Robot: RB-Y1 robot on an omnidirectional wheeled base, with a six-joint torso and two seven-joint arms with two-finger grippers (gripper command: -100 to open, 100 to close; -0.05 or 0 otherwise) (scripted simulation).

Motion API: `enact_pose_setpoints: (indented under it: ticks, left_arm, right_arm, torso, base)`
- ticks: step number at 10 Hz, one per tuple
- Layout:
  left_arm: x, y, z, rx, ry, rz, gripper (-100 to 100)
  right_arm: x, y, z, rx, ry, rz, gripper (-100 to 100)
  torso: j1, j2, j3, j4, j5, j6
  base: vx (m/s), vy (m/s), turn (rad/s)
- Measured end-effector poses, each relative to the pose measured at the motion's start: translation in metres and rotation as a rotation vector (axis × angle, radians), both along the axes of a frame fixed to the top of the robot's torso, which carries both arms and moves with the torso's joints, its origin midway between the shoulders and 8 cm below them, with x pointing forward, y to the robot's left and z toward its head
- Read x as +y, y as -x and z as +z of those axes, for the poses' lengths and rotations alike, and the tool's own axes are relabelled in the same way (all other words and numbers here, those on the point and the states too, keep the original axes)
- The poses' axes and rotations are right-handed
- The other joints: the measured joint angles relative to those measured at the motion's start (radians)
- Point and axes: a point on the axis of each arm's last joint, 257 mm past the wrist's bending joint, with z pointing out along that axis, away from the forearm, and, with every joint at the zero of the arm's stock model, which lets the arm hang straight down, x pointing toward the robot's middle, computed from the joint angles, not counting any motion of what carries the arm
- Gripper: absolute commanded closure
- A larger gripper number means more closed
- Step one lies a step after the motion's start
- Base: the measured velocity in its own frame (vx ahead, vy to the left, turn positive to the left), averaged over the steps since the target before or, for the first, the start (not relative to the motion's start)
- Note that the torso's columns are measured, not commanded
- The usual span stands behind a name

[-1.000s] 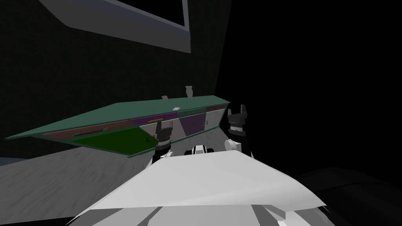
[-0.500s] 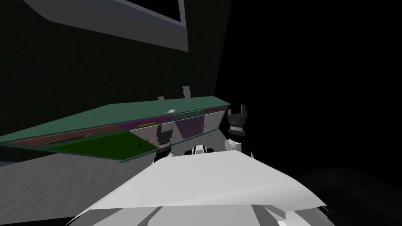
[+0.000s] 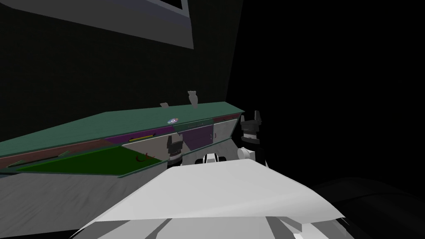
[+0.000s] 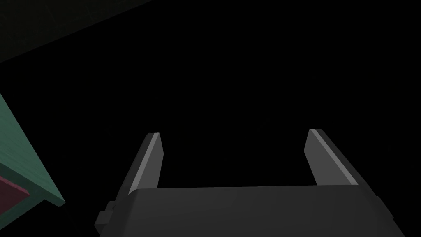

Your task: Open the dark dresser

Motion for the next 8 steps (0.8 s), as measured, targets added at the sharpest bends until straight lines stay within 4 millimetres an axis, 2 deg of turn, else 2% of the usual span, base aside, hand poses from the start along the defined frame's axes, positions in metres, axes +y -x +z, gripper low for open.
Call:
enact_pose_setpoints:
  ticks: [3,5,8]
  left_arm:
    - [0.008,0.008,-0.026,0.026,0.036,0.015,-100]
    - [0.009,0.013,-0.040,0.038,0.052,0.022,-100]
    - [0.015,0.020,-0.062,0.067,0.070,0.034,-100]
  right_arm:
    - [0.000,0.000,0.000,0.000,0.000,0.000,0]
    - [0.000,0.000,0.000,0.000,0.000,0.000,0]
    - [0.000,0.000,0.000,0.000,0.000,0.000,0]
  torso:
    - [-0.007,-0.010,-0.006,-0.003,-0.002,0.000]
    - [0.000,-0.002,-0.002,-0.001,0.000,0.000]
    - [-0.005,-0.006,-0.004,-0.002,-0.002,0.000]
  base:
    - [0.191,-0.147,0.028]
    - [0.115,-0.075,0.013]
    - [0.140,-0.114,0.024]
